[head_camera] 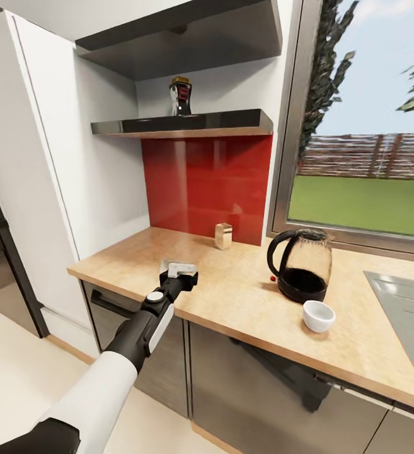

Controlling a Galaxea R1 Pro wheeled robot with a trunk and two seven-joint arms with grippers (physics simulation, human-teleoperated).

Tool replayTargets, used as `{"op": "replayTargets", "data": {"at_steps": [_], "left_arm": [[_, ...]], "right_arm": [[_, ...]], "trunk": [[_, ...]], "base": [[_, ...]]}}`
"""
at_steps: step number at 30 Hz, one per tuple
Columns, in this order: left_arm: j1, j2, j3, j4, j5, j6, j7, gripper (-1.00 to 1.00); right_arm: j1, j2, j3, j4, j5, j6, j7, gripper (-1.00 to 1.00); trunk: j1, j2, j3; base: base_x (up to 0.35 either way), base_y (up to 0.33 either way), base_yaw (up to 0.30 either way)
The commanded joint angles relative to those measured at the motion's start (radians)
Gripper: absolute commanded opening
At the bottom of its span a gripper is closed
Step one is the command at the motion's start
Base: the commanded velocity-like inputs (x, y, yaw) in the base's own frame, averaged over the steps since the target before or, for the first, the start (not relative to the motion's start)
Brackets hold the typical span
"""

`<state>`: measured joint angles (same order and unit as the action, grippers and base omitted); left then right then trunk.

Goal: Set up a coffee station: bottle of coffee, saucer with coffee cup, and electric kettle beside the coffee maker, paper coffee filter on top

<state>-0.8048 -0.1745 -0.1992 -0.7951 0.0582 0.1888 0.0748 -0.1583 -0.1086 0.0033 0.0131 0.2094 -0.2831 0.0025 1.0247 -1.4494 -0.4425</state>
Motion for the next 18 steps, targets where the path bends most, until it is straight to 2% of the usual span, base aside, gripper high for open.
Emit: {"op": "replayTargets", "data": {"at_steps": [1,18], "left_arm": [[-0.001,0.0,-0.002,-0.001,0.006,0.005,0.006,1.0],[-0.001,0.0,0.002,0.011,0.006,0.005,0.006,1.0]], "right_arm": [[-0.001,0.0,0.0,0.002,0.005,-0.004,0.0,1.0],[-0.001,0.0,0.0,0.002,0.005,-0.004,0.001,1.0]], "trunk": [[0.0,-0.001,-0.001],[0.0,-0.001,-0.001]], "base": [[0.134,-0.048,0.0],[0.057,-0.006,0.0]]}}
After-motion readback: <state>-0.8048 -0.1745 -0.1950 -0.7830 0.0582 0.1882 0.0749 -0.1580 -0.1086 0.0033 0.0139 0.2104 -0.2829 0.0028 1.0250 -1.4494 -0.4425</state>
